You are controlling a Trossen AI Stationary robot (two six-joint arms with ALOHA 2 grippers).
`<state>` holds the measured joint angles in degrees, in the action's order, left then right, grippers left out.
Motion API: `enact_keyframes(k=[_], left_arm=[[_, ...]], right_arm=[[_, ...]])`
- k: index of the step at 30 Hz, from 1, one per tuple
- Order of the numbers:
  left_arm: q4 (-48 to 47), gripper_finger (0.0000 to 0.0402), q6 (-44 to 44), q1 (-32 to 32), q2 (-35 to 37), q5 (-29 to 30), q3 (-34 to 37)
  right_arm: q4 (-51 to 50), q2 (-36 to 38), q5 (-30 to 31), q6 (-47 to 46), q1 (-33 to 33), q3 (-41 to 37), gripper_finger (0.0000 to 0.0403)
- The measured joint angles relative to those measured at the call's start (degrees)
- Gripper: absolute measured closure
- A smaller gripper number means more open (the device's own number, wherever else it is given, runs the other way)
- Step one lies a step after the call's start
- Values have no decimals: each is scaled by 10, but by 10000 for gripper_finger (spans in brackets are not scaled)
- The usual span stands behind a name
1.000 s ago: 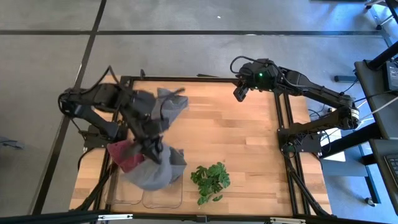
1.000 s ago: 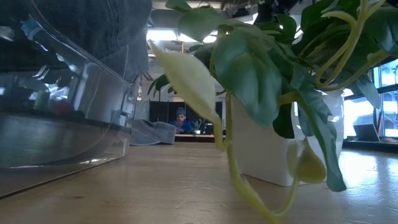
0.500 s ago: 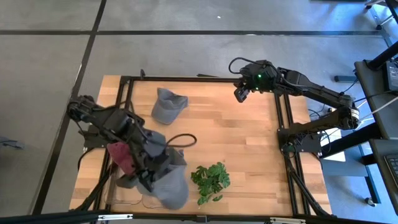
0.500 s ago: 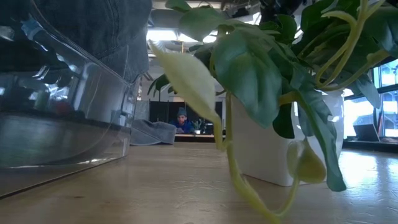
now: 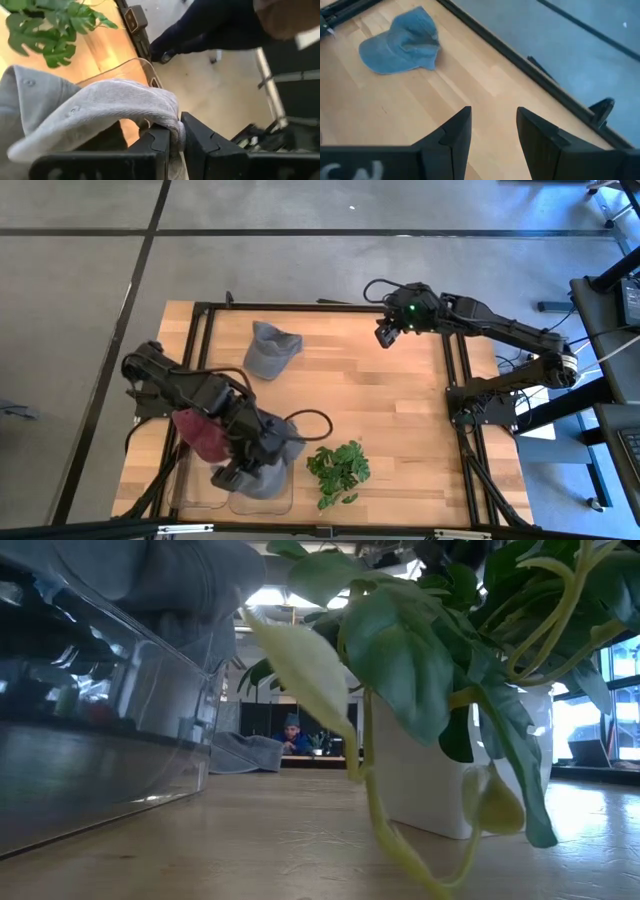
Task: Pick & Place hat
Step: Put the gray cap into the right transparent bin
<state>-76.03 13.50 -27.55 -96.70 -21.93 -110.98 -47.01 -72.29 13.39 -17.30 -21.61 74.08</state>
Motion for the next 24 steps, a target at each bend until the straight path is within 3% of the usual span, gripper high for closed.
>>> enact_keyframes(k=[4,11,15,20,24], left_arm=[[-4,375,-58,-9,-11,-1,0],[-13,375,-71,-37,-8,8,-18],[-15,375,-147,-52,-7,22,-44],[-23,375,-237,-66,-6,81,-60],[-69,375,-246,-66,-7,109,-55]], right_arm=[[0,0,0,-4,0,-27,246],[0,0,0,-5,0,-46,246],[15,0,0,-5,0,-46,246],[33,0,0,-4,0,-45,246],[35,0,0,-4,0,-45,246]])
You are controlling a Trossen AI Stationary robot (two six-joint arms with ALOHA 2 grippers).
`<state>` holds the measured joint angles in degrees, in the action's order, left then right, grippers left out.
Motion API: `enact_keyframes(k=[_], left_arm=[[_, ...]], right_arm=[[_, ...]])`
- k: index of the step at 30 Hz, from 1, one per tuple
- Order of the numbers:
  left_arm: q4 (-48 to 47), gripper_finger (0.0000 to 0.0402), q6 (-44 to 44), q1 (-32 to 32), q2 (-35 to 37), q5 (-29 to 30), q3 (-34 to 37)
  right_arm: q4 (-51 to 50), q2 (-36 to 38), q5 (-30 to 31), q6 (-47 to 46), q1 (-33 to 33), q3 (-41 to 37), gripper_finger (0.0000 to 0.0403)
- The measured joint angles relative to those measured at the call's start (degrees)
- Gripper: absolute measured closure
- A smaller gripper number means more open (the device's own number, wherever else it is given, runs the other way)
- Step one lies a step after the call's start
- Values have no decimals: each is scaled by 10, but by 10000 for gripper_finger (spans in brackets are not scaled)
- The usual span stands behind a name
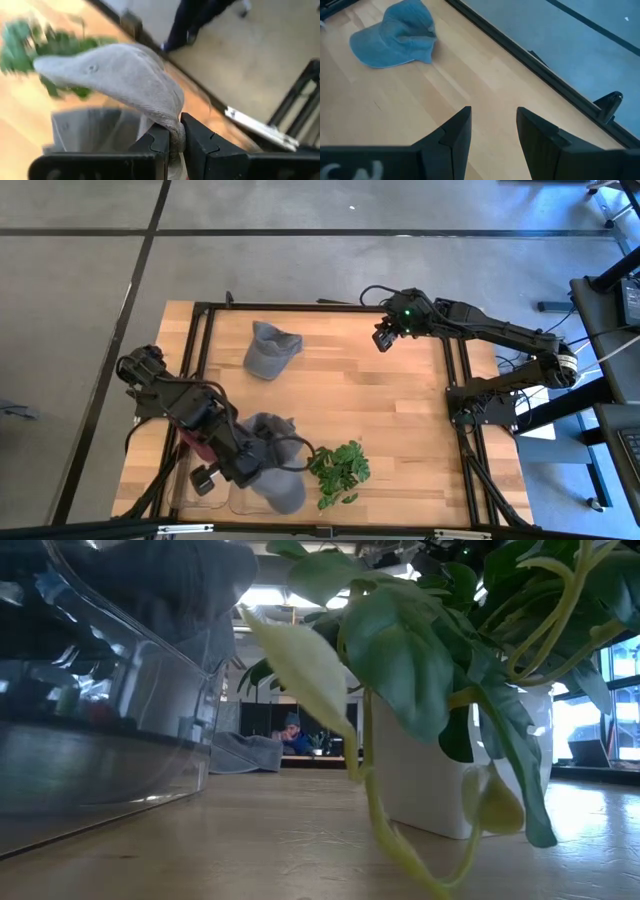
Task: Pick & Place hat
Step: Put the gray cap into the right transparent bin
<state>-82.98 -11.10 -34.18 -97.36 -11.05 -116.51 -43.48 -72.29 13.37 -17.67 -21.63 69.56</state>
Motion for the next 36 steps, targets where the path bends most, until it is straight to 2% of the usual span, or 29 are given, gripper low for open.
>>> enact_keyframes(k=[3,8,15,18,22,27,36], left_arm=[[-35,375,28,4,-3,-9,1],[-38,375,107,6,-4,-27,1],[9,375,180,11,-4,-100,1],[23,375,173,11,-4,-106,1],[15,375,142,9,-4,-72,1],[15,375,101,9,-4,-67,1],[-18,375,102,16,-23,-71,1]], right_arm=[[0,0,0,-1,0,0,246],[0,0,0,-2,0,0,246],[6,0,0,-1,0,0,246],[22,0,1,0,0,0,246],[39,0,1,1,0,0,246],[39,0,0,1,0,0,246],[39,0,0,1,0,0,246]])
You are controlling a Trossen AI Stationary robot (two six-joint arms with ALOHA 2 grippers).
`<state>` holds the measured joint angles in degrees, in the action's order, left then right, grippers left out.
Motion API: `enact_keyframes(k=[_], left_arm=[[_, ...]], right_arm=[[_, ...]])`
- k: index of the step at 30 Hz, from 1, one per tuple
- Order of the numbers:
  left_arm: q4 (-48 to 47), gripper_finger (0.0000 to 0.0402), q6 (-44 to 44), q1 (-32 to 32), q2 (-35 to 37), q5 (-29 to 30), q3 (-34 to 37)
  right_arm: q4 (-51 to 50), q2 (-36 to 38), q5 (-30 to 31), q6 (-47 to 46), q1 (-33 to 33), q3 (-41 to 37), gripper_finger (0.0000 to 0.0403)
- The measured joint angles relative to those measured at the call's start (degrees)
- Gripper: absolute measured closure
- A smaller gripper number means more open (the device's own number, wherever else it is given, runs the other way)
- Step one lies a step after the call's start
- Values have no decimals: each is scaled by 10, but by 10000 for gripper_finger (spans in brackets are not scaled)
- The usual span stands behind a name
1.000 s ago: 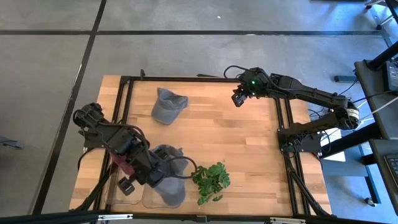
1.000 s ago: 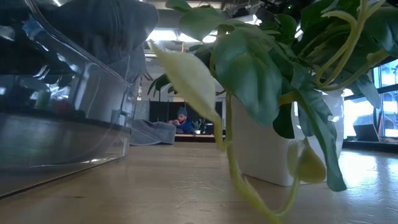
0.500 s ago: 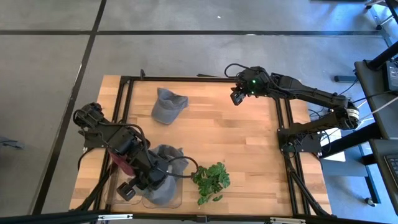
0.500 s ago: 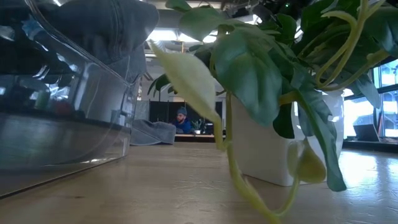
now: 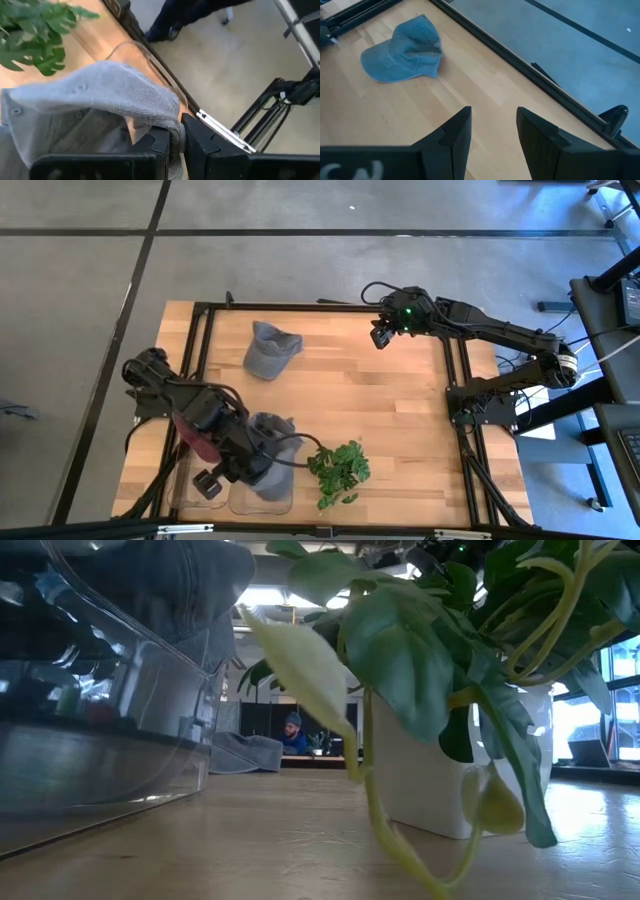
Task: Pick & Place hat
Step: Put the gray cap into the right transparent bin
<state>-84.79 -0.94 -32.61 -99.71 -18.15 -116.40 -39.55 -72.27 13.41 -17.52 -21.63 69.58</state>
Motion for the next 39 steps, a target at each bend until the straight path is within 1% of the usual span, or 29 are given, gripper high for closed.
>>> enact_keyframes(k=[6,10,12,20,22,26,29,32,36,39], left_arm=[[-42,375,-36,10,-36,8,0],[-51,372,-50,21,-54,41,0],[-52,373,-57,24,-58,46,0],[-52,369,-126,27,-67,112,0],[-52,370,-114,28,-67,112,0],[-43,373,-107,33,-66,65,10],[-24,372,-108,30,-68,60,26],[-12,372,-108,29,-67,60,53],[-21,371,-108,35,-67,67,73],[-32,371,-105,39,-67,98,80]], right_arm=[[0,0,0,2,0,0,246],[0,0,0,2,0,0,246],[0,0,0,2,0,0,246],[-1,0,0,2,0,0,246],[-2,0,0,2,0,0,246],[-2,0,0,2,0,0,246],[-2,0,0,2,0,0,246],[-2,0,0,2,0,0,246],[-2,0,0,13,0,0,246],[-5,0,0,13,0,0,246]])
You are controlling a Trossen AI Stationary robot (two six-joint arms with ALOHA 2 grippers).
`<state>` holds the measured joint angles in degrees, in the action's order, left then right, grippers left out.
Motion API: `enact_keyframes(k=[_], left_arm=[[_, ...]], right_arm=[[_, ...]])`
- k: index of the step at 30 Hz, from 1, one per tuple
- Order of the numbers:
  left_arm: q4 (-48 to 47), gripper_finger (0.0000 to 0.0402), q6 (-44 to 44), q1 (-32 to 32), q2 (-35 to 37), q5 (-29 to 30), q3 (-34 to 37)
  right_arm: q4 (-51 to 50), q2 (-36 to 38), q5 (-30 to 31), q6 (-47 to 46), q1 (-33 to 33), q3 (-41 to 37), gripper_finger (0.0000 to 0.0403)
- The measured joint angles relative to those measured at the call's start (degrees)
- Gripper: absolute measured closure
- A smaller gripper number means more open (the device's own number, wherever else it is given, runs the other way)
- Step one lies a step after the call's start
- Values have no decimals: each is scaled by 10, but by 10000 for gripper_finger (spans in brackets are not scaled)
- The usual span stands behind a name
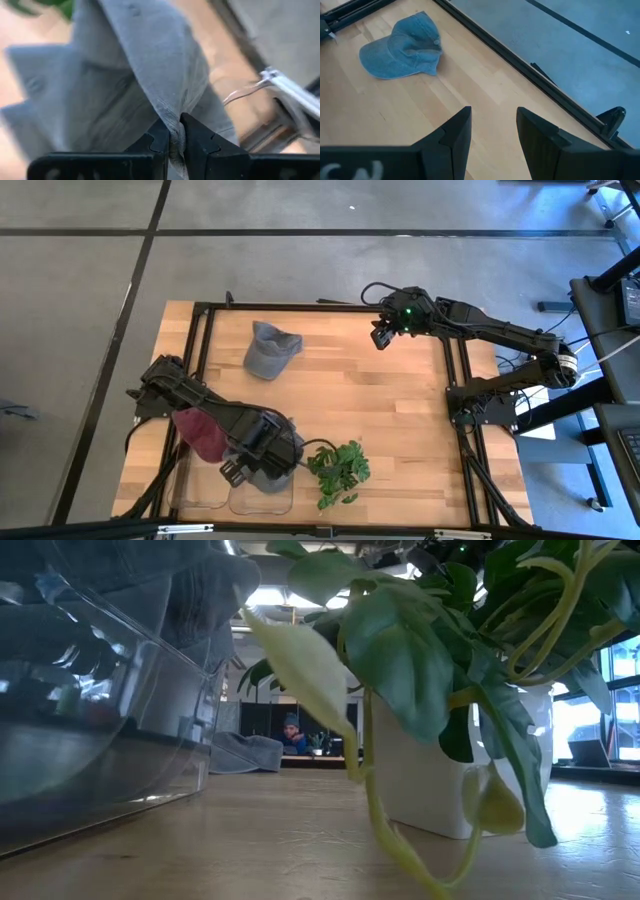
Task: Pick & Place hat
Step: Put the gray cap into the right transparent bin
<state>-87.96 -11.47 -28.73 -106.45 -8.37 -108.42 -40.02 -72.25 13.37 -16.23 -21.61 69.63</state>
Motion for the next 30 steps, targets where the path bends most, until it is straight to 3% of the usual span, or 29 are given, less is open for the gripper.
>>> enact_keyframes(k=[5,8,24,30], left_arm=[[-7,371,2,0,0,104,0],[-7,370,2,0,0,136,0],[-6,369,2,-4,0,147,0],[-9,332,14,-5,0,148,0]], right_arm=[[-7,0,0,0,0,0,246],[-8,0,0,0,0,0,246],[-8,0,0,0,0,0,246],[-8,0,0,0,0,0,246]])
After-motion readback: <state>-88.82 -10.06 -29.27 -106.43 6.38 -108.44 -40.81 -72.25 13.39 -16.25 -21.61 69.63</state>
